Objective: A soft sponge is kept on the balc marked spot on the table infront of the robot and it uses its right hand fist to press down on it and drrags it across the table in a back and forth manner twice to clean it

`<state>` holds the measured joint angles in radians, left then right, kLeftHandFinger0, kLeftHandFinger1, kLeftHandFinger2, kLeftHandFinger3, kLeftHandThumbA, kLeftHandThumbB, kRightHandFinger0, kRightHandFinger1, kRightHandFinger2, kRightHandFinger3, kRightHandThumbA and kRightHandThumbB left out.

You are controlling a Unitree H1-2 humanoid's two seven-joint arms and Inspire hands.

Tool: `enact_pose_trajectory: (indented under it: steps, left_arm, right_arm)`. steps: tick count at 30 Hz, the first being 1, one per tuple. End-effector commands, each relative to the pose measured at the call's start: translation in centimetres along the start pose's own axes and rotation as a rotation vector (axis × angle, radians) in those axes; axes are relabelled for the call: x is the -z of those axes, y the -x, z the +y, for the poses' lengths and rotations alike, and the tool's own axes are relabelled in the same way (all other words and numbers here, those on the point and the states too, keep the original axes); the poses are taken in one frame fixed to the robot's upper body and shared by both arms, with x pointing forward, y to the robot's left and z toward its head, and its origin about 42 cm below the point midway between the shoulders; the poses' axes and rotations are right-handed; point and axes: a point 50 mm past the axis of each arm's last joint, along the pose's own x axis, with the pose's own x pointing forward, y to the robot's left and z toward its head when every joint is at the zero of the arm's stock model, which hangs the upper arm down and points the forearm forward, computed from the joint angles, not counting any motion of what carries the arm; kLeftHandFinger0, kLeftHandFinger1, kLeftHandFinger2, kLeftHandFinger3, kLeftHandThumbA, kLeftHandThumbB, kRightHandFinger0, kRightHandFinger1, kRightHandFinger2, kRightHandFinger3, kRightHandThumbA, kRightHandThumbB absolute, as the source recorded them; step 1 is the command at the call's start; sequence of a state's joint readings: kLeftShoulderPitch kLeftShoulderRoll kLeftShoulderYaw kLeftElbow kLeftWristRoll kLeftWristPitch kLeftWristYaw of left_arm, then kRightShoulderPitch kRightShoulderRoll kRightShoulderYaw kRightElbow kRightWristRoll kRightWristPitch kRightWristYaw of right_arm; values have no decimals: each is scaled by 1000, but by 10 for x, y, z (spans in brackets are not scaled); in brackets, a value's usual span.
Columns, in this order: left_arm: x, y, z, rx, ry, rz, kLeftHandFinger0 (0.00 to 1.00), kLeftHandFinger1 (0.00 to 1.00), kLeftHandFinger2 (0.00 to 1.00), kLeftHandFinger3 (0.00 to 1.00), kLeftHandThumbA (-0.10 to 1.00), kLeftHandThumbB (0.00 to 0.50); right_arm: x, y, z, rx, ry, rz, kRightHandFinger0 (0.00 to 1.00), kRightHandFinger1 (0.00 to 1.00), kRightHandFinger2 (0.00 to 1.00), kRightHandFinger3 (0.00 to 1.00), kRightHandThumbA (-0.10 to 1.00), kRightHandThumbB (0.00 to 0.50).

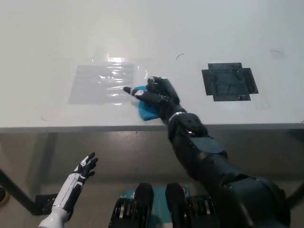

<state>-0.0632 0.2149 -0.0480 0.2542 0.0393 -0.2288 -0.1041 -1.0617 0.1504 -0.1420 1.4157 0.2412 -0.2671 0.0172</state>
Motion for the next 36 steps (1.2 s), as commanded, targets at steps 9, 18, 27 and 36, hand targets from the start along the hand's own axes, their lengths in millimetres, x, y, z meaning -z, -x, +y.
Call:
enact_pose_trajectory:
  steps: [9, 18, 27, 36]
  left_arm:
    - [-9, -4, 11, 0, -22, -49, 1000, 1000, 1000, 1000, 1000, 476]
    - [-4, -1, 10, -8, -17, -38, 1000, 1000, 1000, 1000, 1000, 464]
    - [-1, -1, 10, -9, -8, -22, 1000, 1000, 1000, 1000, 1000, 487]
    - [0, -1, 11, -8, -7, -26, 1000, 1000, 1000, 1000, 1000, 477]
  right_arm:
    - [-19, 33, -190, 338, -13, -2, 0, 0, 0, 0, 1000, 202]
    - [-25, 77, -282, 501, -6, -22, 0, 0, 54, 10, 1000, 197]
    - [-23, 100, -315, 594, -59, -22, 0, 0, 175, 182, 1000, 223]
    - [-24, 94, -307, 569, -83, -36, 0, 0, 101, 96, 1000, 205]
